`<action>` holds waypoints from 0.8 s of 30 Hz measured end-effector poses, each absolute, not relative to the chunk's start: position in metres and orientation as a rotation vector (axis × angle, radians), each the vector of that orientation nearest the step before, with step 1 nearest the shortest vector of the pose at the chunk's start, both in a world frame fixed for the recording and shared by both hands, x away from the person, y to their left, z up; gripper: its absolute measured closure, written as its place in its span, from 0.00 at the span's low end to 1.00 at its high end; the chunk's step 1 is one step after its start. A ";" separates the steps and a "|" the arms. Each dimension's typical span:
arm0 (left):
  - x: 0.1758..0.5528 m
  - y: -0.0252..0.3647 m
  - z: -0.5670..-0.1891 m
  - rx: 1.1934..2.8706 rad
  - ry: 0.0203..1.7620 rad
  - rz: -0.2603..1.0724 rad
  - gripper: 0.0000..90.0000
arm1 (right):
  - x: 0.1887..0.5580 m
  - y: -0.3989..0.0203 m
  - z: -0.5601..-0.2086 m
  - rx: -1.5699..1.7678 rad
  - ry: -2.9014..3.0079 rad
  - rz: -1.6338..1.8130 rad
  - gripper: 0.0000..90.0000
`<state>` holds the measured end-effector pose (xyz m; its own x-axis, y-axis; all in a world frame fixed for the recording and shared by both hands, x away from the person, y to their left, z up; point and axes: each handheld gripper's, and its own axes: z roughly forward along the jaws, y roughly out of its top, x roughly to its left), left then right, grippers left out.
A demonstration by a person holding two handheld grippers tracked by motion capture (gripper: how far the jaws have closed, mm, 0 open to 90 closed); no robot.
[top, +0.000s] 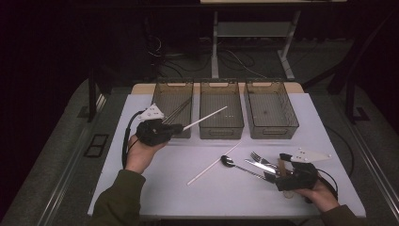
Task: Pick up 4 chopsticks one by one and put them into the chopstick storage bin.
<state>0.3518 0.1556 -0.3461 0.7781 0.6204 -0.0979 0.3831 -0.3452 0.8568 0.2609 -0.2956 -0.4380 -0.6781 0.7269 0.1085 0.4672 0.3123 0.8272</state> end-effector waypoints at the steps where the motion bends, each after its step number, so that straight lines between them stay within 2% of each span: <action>1: 0.354 0.156 -0.345 1.979 0.760 0.309 0.93 | 0.261 -0.296 -0.438 1.080 2.297 1.301 0.04; 24: 0.412 0.186 -0.325 1.997 0.985 0.500 0.93 | 0.260 -0.298 -0.437 1.083 2.286 1.308 0.04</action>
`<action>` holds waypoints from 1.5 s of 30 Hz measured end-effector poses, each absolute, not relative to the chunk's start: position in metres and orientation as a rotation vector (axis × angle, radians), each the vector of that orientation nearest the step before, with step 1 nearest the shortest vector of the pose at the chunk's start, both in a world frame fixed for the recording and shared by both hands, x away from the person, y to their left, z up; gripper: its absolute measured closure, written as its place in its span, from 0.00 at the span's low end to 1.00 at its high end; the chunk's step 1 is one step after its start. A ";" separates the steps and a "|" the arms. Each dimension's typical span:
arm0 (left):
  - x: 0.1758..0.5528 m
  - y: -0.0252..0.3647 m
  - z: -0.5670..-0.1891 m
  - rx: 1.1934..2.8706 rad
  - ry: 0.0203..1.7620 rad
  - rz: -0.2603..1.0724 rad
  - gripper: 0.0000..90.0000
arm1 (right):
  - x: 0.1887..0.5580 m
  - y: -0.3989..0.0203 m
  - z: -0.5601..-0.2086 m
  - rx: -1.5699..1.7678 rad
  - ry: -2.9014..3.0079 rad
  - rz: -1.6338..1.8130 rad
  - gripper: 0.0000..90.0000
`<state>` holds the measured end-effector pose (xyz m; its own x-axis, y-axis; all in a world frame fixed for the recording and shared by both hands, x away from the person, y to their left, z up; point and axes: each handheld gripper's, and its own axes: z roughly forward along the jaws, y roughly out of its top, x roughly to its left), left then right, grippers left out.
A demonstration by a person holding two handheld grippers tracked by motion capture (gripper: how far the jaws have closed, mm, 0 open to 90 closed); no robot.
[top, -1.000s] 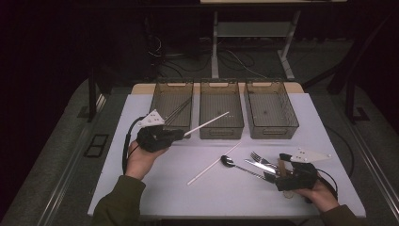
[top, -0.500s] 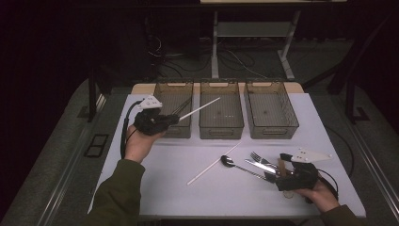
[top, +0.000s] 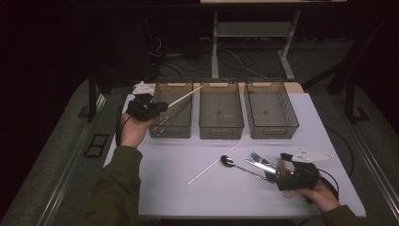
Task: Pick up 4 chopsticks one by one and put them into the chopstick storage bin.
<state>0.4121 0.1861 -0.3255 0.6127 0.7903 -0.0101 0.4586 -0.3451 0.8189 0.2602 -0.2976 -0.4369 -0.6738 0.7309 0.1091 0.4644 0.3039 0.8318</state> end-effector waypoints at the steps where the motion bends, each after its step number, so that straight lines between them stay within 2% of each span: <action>1: 0.414 0.188 -0.325 1.999 0.994 0.507 0.93 | 0.260 -0.298 -0.437 1.084 2.285 1.309 0.04; 14: 0.441 0.200 -0.336 2.003 1.181 0.530 0.93 | 0.260 -0.298 -0.437 1.084 2.286 1.307 0.04; 32: 0.472 0.168 -0.361 2.089 1.211 0.484 0.92 | 0.259 -0.299 -0.435 1.088 2.276 1.324 0.04; 41: 0.475 0.168 -0.371 2.132 1.231 0.464 0.92 | 0.259 -0.299 -0.435 1.085 2.277 1.325 0.04; 43: 0.474 0.170 -0.372 2.125 1.238 0.471 0.91 | 0.259 -0.299 -0.435 1.085 2.277 1.325 0.04; 45: 0.473 0.172 -0.372 2.106 1.229 0.462 0.84 | 0.259 -0.299 -0.435 1.086 2.277 1.323 0.04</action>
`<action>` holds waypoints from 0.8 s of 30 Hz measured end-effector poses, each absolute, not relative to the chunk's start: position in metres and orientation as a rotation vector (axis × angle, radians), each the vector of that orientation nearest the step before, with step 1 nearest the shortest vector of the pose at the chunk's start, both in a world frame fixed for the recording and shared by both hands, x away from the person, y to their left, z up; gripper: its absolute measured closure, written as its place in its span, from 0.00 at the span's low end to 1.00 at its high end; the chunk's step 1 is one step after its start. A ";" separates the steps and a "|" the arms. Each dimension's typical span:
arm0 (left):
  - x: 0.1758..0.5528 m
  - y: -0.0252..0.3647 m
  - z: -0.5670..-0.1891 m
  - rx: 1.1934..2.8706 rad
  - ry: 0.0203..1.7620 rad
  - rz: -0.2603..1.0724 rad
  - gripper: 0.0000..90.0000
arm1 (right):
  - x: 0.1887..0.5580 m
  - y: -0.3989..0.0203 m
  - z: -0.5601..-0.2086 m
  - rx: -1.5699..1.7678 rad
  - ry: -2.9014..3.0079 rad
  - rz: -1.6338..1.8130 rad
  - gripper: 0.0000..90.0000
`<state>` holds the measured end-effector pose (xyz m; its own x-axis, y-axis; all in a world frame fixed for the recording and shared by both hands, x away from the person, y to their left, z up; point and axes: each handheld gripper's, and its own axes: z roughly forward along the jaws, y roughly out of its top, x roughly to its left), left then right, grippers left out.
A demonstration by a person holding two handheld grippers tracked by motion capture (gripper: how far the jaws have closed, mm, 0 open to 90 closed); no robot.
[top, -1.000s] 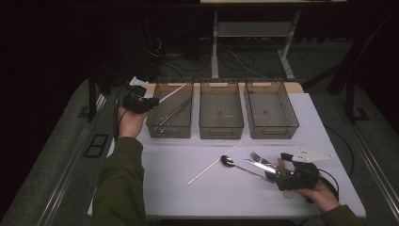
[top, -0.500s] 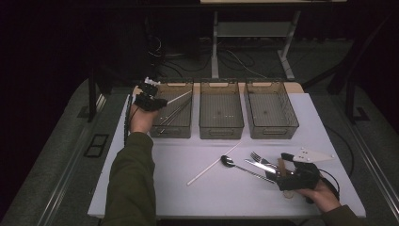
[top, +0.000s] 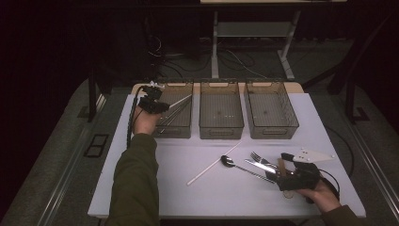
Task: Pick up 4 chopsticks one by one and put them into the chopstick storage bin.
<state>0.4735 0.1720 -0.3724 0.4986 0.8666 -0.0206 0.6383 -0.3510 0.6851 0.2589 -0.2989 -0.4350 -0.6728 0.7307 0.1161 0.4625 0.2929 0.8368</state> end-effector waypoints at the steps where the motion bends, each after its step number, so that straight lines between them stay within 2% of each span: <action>1: 0.473 0.173 -0.372 2.102 1.229 0.461 0.80 | 0.259 -0.299 -0.435 1.086 2.276 1.324 0.04; 9: 0.466 0.176 -0.364 2.048 1.166 0.436 0.59 | 0.259 -0.298 -0.435 1.085 2.281 1.321 0.04; 24: 0.424 0.163 -0.341 1.985 0.963 0.352 0.35 | 0.260 -0.297 -0.437 1.083 2.288 1.310 0.04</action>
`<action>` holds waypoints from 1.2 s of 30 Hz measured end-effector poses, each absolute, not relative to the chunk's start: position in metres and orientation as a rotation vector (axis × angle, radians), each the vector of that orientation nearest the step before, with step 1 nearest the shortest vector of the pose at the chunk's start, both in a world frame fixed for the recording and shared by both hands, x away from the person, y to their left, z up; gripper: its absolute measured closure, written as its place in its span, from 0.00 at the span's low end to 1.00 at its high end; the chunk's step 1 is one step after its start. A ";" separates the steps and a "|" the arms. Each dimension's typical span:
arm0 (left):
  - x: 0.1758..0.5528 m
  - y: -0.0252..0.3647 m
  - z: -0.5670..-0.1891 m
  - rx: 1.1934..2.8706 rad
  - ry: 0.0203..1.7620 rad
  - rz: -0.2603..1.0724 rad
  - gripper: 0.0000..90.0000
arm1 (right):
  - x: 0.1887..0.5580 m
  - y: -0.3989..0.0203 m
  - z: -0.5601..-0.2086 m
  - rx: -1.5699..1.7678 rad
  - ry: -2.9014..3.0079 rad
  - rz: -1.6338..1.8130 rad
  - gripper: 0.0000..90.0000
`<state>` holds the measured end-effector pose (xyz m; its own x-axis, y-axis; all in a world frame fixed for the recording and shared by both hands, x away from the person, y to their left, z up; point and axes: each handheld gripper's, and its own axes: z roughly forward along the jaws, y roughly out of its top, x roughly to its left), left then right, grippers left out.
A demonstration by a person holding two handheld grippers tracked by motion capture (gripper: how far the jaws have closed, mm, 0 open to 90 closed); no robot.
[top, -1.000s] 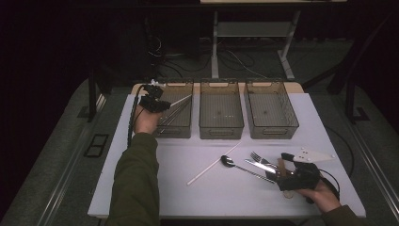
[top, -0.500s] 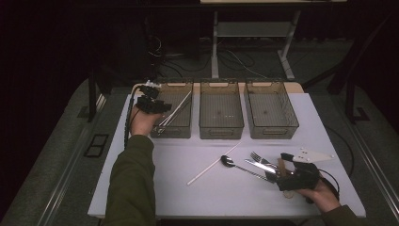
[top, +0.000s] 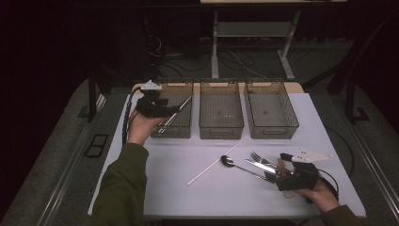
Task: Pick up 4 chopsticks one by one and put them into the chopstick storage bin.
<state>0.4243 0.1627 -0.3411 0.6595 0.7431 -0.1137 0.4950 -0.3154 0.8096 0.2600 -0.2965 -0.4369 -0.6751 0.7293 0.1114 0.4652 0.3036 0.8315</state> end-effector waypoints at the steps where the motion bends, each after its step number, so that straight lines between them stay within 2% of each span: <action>1: 0.421 0.161 -0.341 1.988 0.949 0.349 0.34 | 0.260 -0.297 -0.437 1.082 2.288 1.309 0.04; 10: 0.389 0.143 -0.347 1.994 0.861 0.319 0.27 | 0.261 -0.297 -0.437 1.088 2.285 1.309 0.04; 23: 0.341 0.108 -0.363 2.051 0.764 0.302 0.27 | 0.261 -0.298 -0.437 1.095 2.276 1.319 0.04; 32: 0.320 0.095 -0.393 2.071 0.755 0.260 0.38 | 0.260 -0.298 -0.436 1.087 2.280 1.316 0.04; 36: 0.313 0.089 -0.405 2.094 0.740 0.261 0.48 | 0.260 -0.298 -0.436 1.081 2.281 1.315 0.04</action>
